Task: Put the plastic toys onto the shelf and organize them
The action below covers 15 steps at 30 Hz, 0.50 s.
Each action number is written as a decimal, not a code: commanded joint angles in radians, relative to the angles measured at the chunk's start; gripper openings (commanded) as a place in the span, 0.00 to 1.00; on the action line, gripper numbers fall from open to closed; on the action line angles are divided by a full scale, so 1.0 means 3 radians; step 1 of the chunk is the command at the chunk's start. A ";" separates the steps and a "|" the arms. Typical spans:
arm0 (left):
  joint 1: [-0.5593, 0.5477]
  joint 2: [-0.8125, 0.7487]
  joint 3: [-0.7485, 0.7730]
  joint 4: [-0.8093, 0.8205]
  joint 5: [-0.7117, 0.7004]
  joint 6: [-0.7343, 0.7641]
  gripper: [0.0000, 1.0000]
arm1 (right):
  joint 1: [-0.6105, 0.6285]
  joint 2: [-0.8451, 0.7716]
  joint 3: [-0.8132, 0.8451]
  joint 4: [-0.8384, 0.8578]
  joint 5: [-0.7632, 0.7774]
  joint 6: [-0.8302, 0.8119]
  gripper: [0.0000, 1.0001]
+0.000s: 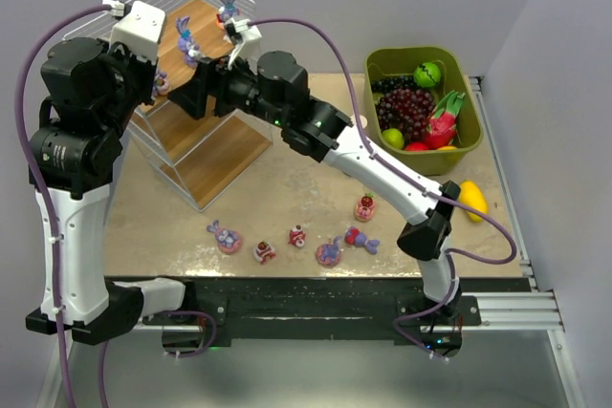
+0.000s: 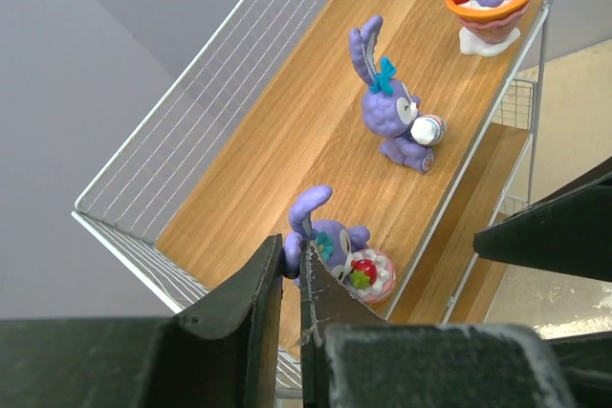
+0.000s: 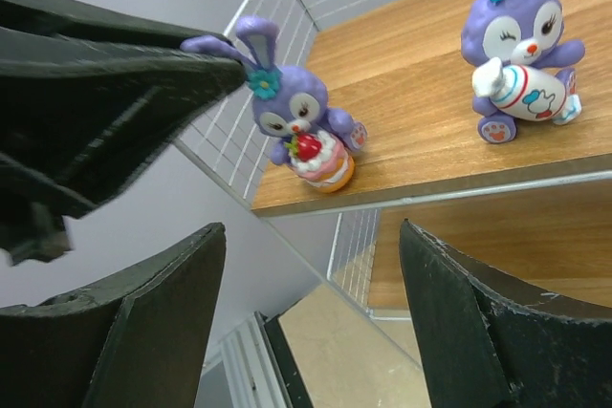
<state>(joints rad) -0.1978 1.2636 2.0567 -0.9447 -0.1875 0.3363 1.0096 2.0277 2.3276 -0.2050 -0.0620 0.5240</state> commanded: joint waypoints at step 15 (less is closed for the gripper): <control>-0.0005 -0.0045 -0.0132 0.0061 -0.0157 0.0147 0.00 | -0.0016 -0.0465 -0.0339 0.0085 0.0155 -0.0177 0.77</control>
<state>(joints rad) -0.1978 1.2564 2.0254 -0.9405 -0.2039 0.3595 1.0084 1.9438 2.2581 -0.2028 -0.0368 0.4892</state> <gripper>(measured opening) 0.151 0.769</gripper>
